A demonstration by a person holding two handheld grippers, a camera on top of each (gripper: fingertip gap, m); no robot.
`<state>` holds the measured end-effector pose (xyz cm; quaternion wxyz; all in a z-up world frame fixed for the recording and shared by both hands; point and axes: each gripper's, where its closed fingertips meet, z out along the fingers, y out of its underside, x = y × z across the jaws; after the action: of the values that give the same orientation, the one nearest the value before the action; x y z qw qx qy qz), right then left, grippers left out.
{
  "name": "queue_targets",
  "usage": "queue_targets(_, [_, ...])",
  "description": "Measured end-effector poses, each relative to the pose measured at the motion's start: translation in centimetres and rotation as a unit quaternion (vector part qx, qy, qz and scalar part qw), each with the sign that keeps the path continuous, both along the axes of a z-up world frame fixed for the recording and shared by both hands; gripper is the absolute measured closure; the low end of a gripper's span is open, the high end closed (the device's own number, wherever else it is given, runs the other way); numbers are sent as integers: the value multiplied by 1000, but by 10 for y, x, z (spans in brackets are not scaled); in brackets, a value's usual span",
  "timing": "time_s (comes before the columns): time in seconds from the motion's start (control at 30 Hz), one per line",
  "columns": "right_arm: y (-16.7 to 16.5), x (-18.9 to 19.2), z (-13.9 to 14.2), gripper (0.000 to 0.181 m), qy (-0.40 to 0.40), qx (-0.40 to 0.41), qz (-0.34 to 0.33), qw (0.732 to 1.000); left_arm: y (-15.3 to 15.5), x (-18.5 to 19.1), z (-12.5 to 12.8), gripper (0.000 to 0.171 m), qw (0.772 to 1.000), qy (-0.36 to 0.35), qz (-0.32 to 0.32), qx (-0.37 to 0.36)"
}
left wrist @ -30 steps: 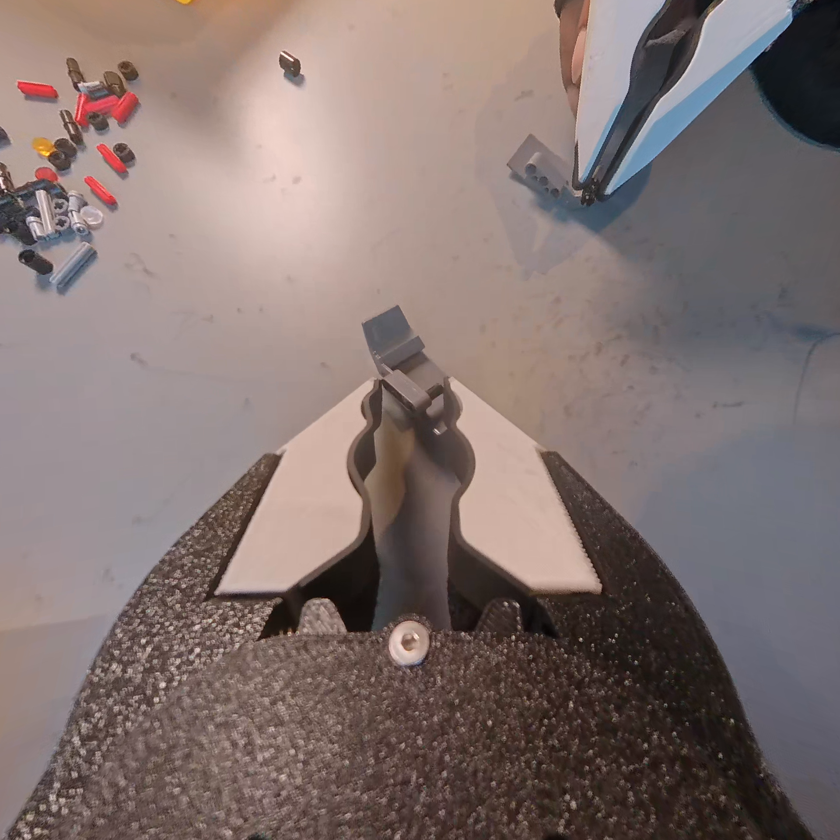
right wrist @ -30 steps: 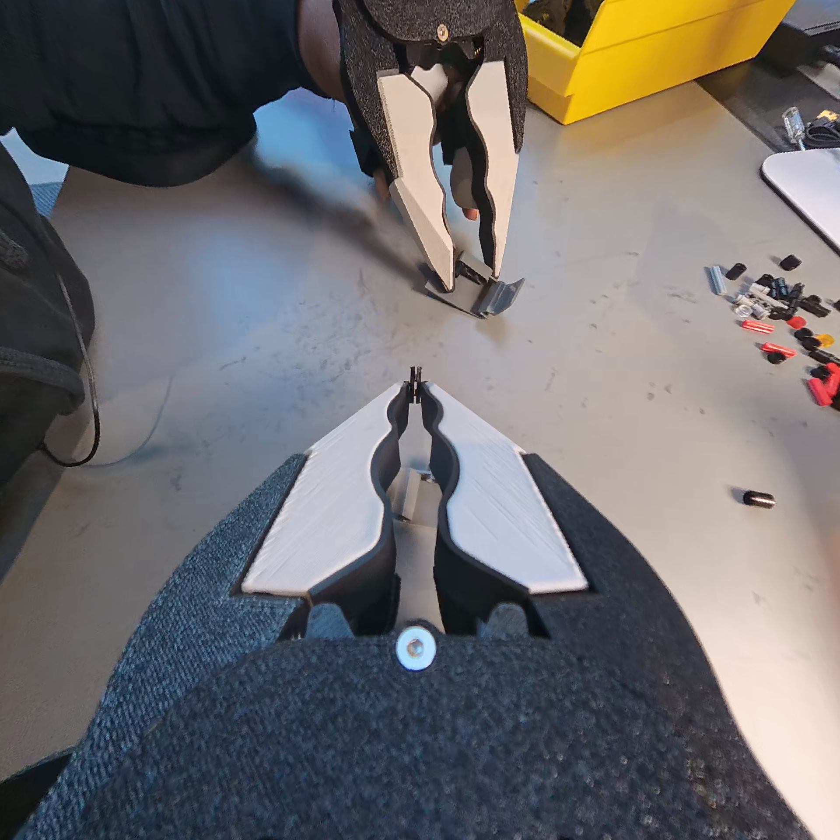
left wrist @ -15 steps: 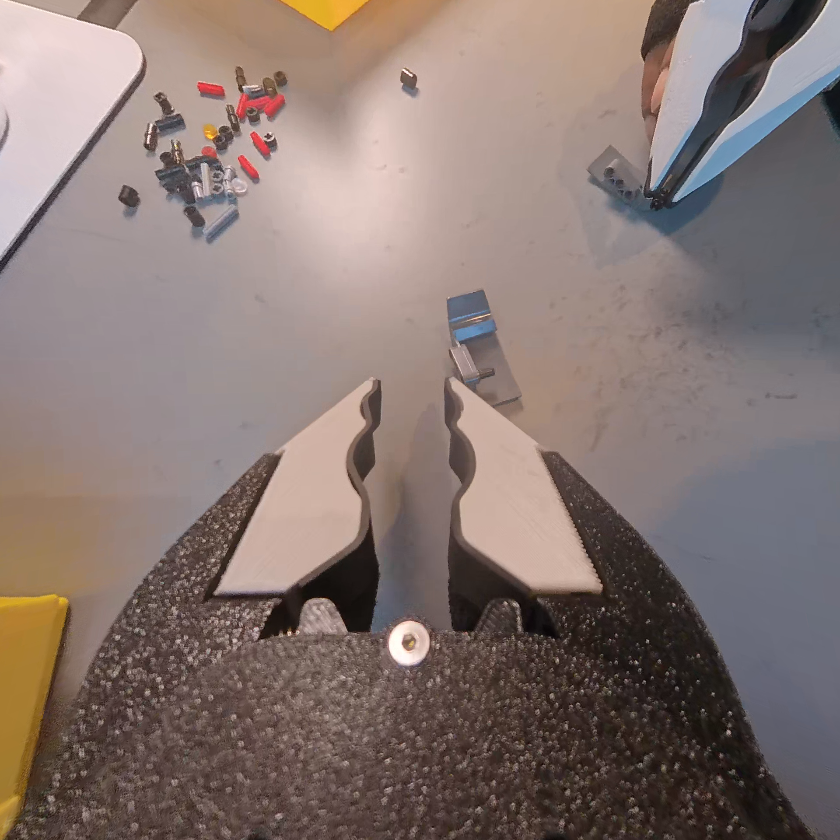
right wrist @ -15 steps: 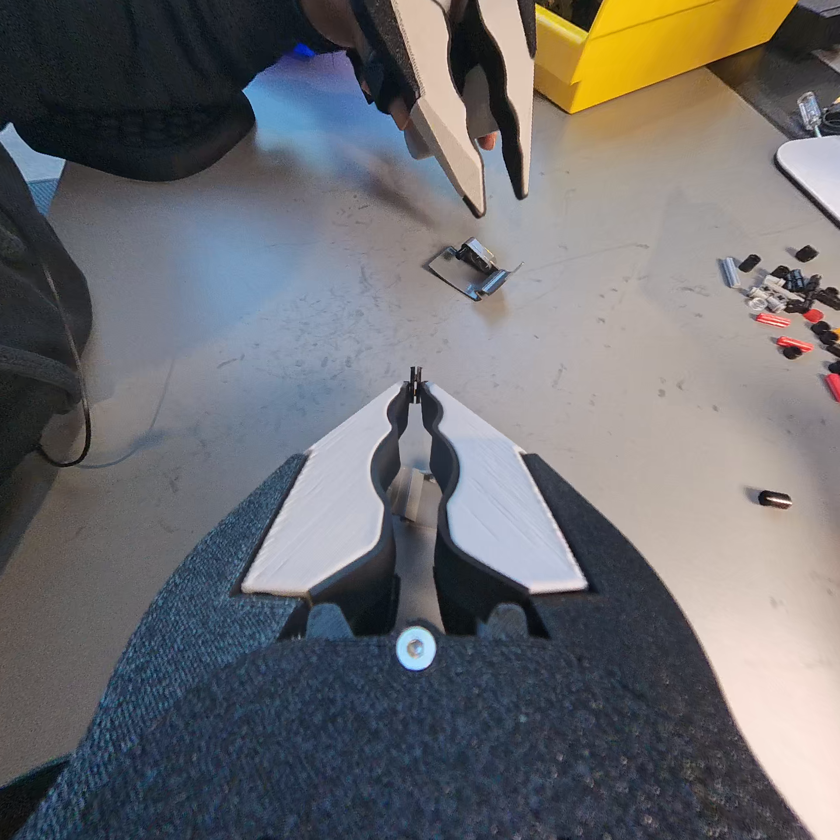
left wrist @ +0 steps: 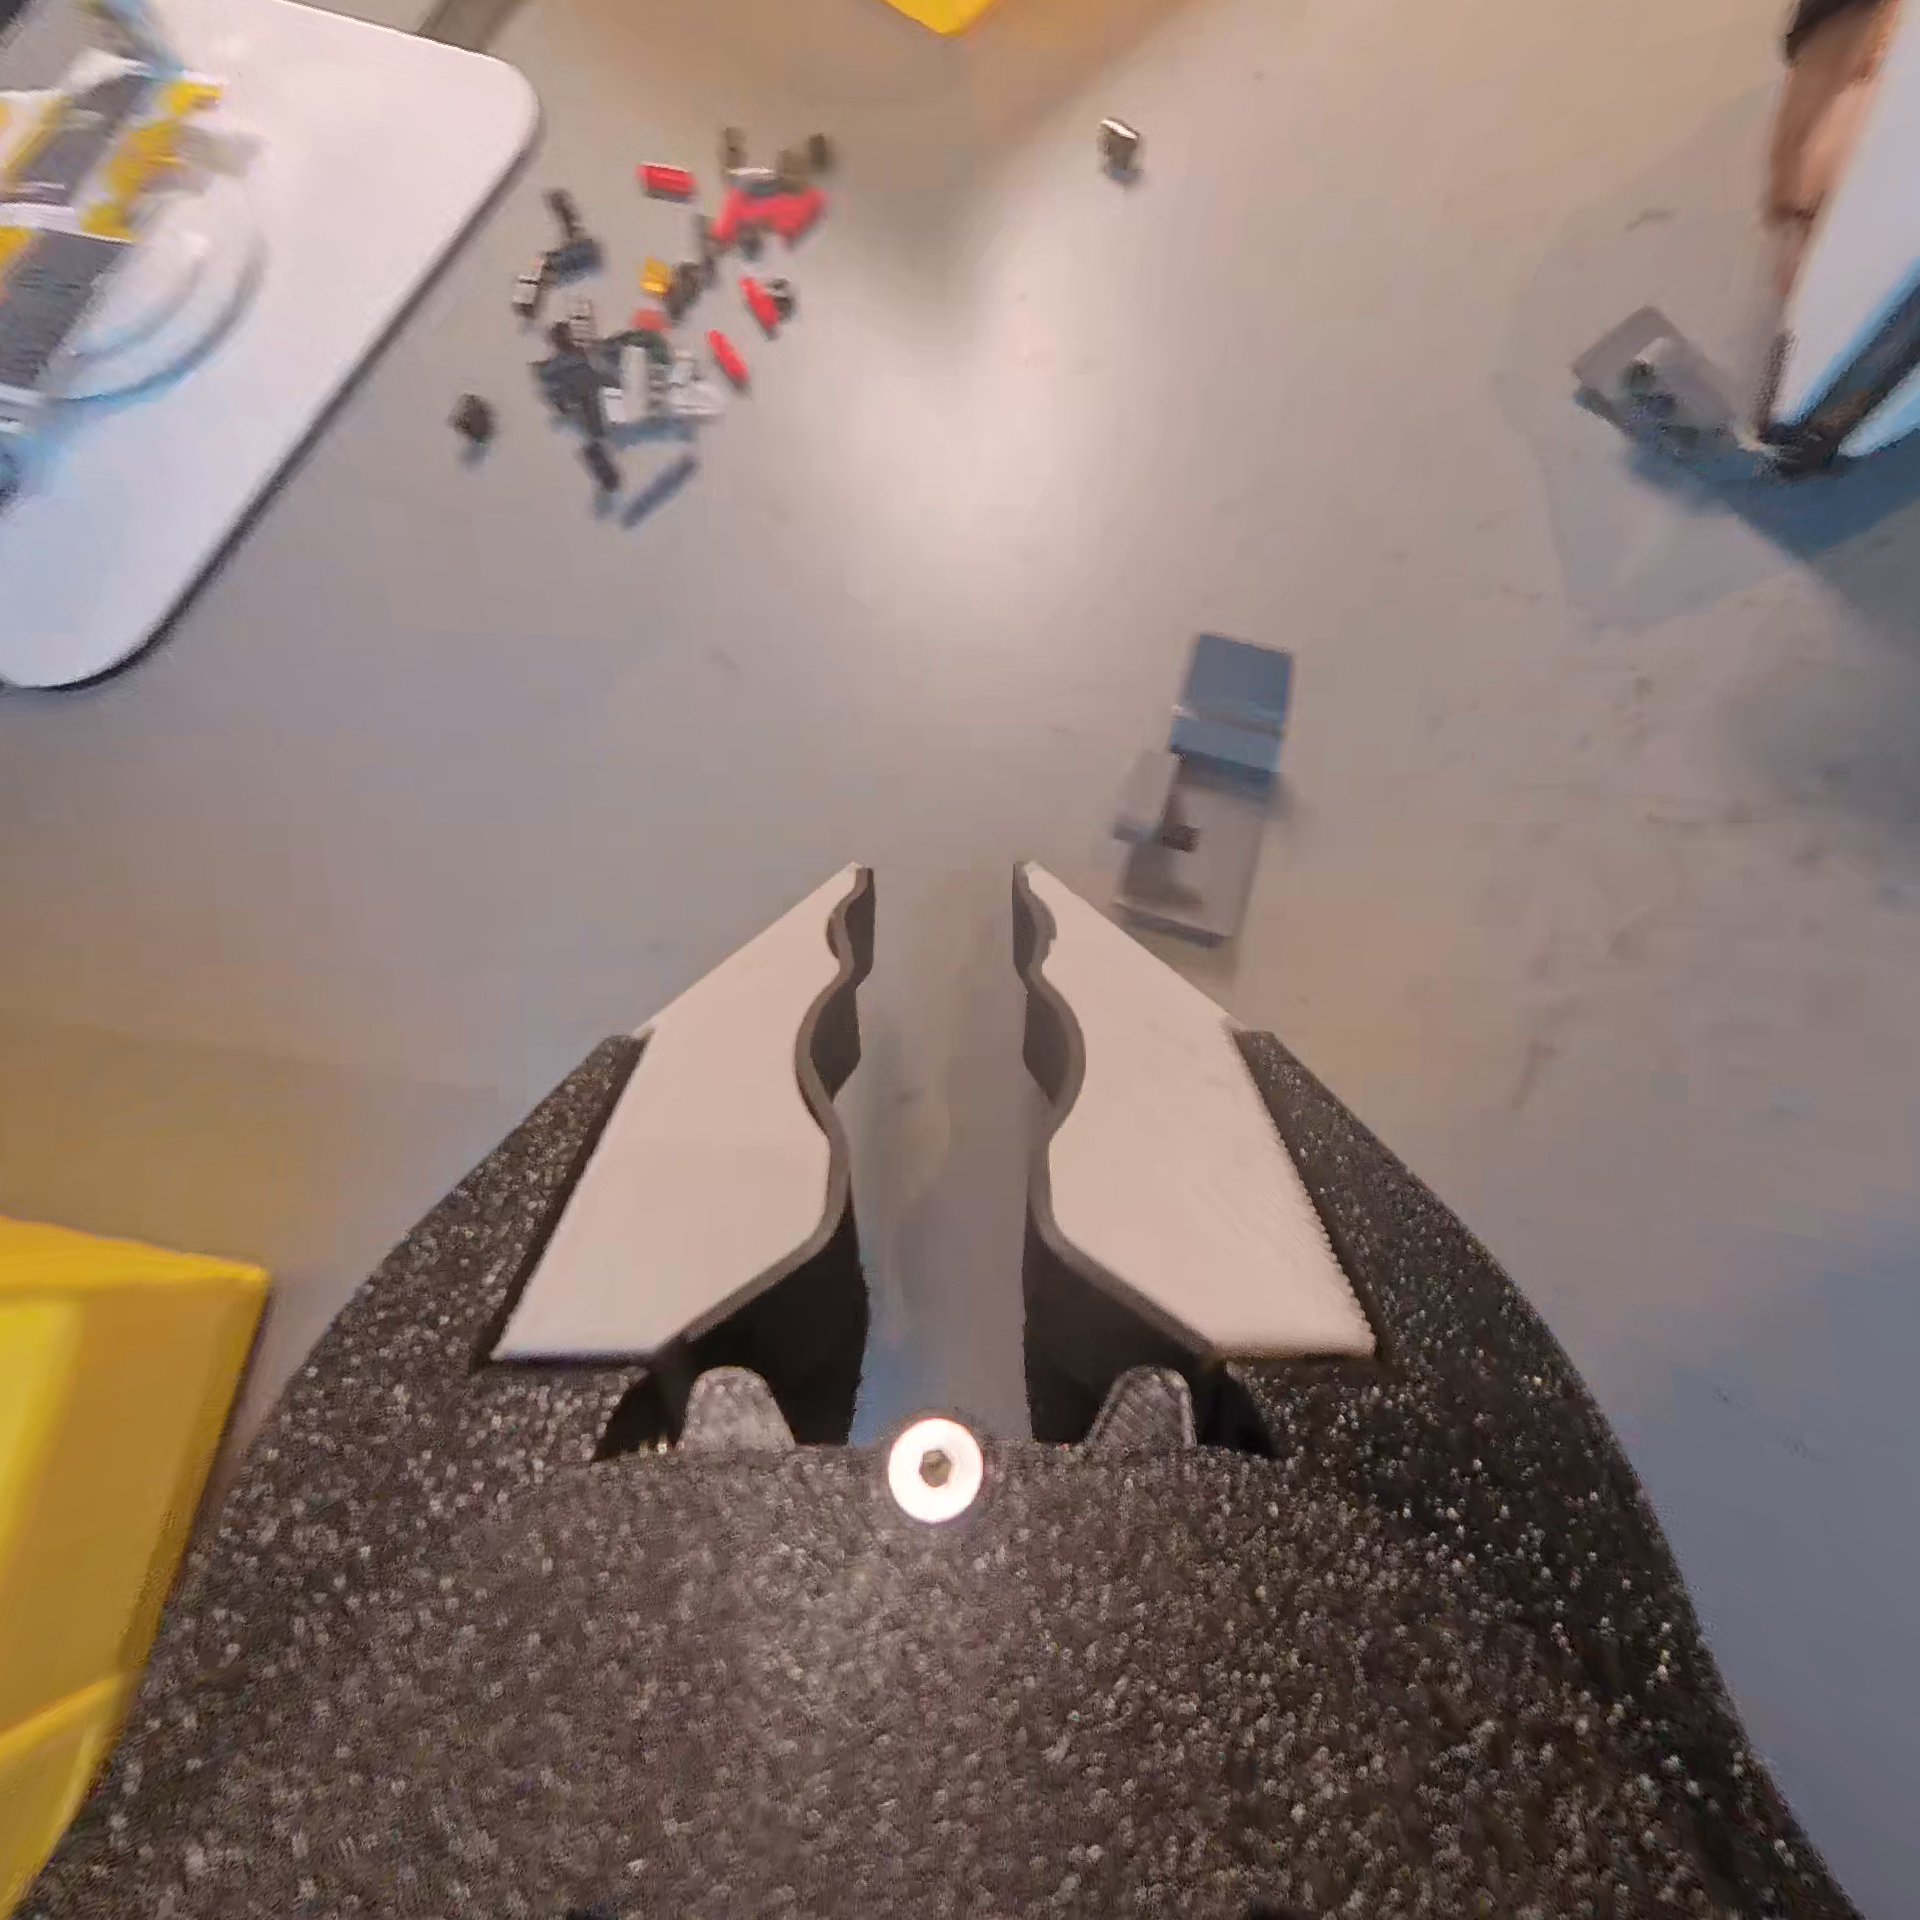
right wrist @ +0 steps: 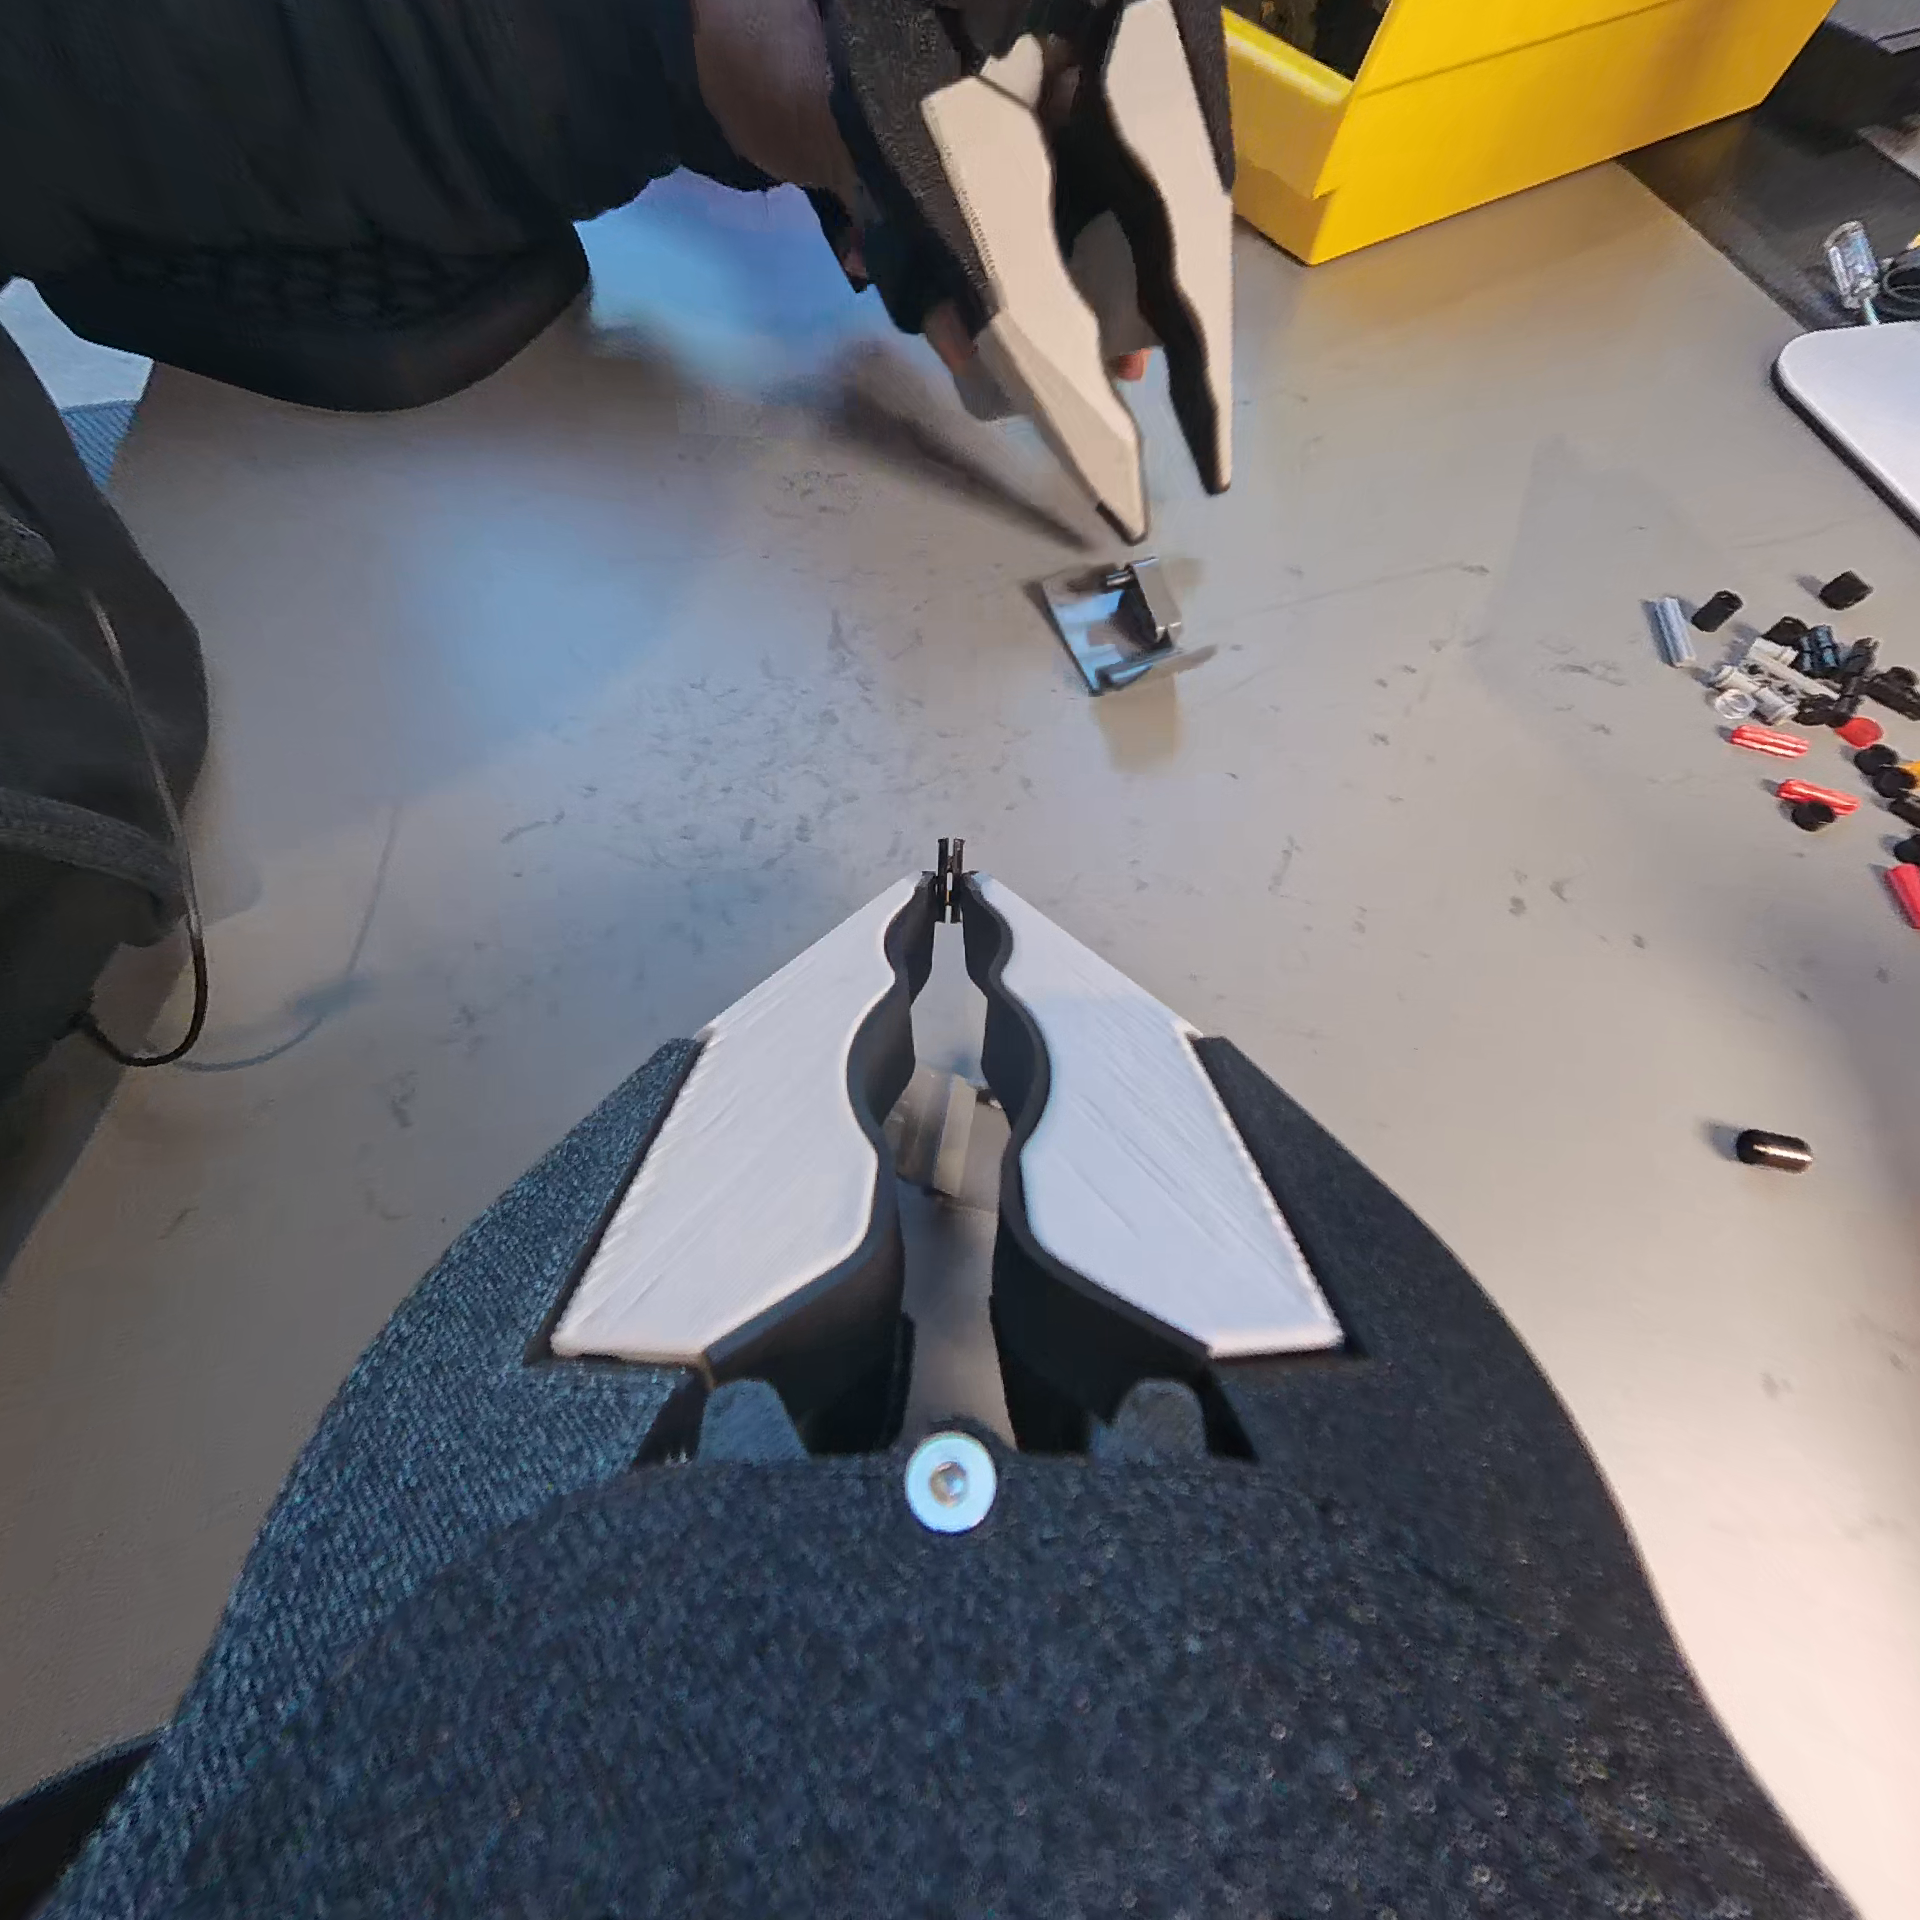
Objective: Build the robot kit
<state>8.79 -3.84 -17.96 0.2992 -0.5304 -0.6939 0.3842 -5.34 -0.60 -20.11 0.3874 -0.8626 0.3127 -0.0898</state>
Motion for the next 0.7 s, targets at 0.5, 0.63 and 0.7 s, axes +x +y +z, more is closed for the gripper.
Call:
queue_targets(0.5, [-1, 0, 0, 177, 0, 1, 2, 1000, -8, 18, -9, 144, 999, 32, -36, -20])
queue_targets(0.63, [-2, 0, 0, 177, 0, 1, 4, 1000, 13, -10, 0, 145, 997, 60, 32, 34])
queue_targets(0.7, [-2, 1, 0, 177, 0, 2, 4, 1000, 11, -7, 4, 145, 999, 25, 30, 28])
